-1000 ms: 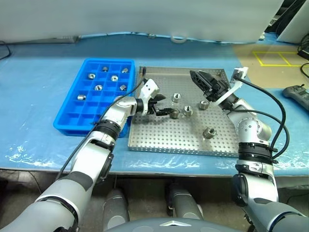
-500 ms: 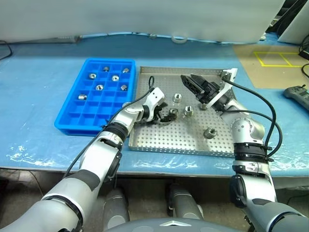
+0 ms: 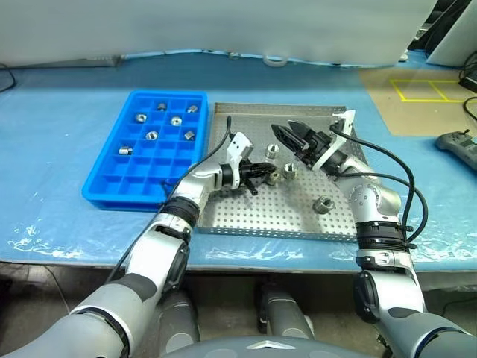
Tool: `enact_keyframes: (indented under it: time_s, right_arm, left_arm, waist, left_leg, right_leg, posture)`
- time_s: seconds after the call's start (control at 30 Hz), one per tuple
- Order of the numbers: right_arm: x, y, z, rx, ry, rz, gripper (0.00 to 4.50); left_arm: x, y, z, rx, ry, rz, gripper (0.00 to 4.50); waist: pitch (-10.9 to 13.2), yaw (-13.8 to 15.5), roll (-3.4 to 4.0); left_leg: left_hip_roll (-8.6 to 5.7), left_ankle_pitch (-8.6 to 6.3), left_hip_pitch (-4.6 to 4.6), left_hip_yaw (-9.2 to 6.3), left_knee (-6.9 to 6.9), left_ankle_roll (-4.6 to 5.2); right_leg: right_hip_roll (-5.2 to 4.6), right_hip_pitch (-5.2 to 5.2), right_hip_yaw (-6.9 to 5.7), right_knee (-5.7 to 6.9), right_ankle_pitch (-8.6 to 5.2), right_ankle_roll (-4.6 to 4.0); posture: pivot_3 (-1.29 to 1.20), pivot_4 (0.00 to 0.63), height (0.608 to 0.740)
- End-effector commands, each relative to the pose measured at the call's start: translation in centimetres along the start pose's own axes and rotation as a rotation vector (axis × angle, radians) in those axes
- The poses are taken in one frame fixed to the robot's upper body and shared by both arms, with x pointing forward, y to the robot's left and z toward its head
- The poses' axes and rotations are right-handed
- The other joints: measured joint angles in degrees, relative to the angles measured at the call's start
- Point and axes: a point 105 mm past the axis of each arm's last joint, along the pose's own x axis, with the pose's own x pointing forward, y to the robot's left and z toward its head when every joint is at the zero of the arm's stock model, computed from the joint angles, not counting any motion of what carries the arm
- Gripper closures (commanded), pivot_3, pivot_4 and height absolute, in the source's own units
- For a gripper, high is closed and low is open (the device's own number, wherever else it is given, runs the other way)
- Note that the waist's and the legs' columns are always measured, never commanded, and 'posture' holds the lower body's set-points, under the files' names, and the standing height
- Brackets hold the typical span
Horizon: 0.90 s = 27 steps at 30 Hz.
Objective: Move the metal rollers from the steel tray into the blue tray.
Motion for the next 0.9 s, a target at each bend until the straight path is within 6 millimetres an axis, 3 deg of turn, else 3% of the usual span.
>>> enact_keyframes:
  time_s: [0.03, 0.13, 0.33, 0.53, 0.67, 0.9]
  right_arm:
    - [-0.3, -0.1, 0.8, -0.030, -0.025, 0.001, 0.00]
    - [0.2, 0.0, 0.8, -0.033, -0.025, 0.006, 0.00]
    - [0.4, 0.1, 1.0, -0.042, -0.028, 0.012, 0.00]
    - [-0.3, -0.4, 1.4, -0.055, -0.056, -0.038, 0.00]
    - [-1.1, -0.8, 1.9, -0.065, -0.072, -0.066, 0.00]
    - [-1.6, -1.0, 1.9, -0.071, -0.077, -0.089, 0.00]
  left_arm:
    - [-0.9, 0.2, -0.1, -0.006, -0.016, 0.020, 4.21]
    - [-0.5, -0.3, 0.5, 0.003, -0.030, 0.008, 3.47]
    - [1.4, 0.0, 1.6, 0.090, -0.020, 0.070, 1.54]
    - [3.2, -0.7, 1.4, 0.112, 0.019, 0.050, 1.54]
    - [4.0, -1.5, -1.1, 0.155, 0.120, 0.032, 1.54]
    - [3.3, -0.6, -1.9, 0.186, 0.166, 0.075, 1.54]
  waist:
    - [0.0, -0.2, 0.01]
    - [0.0, -0.6, 0.01]
    - [0.0, -1.0, 0.01]
    - [0.0, -1.2, 0.01]
    - [0.0, -1.5, 0.01]
    - [0.0, -1.9, 0.02]
  left_leg:
    - [0.02, 0.00, 0.01, 0.00, 0.00, -0.01]
    - [0.03, 0.01, 0.04, 0.00, 0.00, -0.03]
    - [-0.02, 0.00, -0.05, 0.00, 0.01, 0.00]
    - [-0.16, -0.09, -0.10, 0.00, 0.02, 0.16]
    - [-0.22, -0.14, -0.08, 0.00, 0.02, 0.24]
    - [-0.21, -0.15, 0.05, -0.01, 0.06, 0.26]
  right_leg:
    - [0.01, 0.00, -0.01, 0.01, 0.00, 0.00]
    - [0.02, 0.02, -0.02, 0.04, 0.00, 0.00]
    - [-0.01, 0.03, -0.04, -0.04, 0.00, 0.00]
    - [-0.04, 0.08, -0.05, -0.17, 0.01, 0.01]
    - [-0.06, 0.14, 0.00, -0.30, 0.01, 0.02]
    - [-0.10, 0.29, -0.01, -0.34, 0.04, 0.07]
  posture:
    - [-0.51, 0.150, 0.740]
    - [-0.49, 0.150, 0.740]
    - [-0.50, 0.150, 0.740]
    - [-0.57, 0.150, 0.740]
    - [-0.59, 0.150, 0.740]
    - [-0.60, 0.150, 0.740]
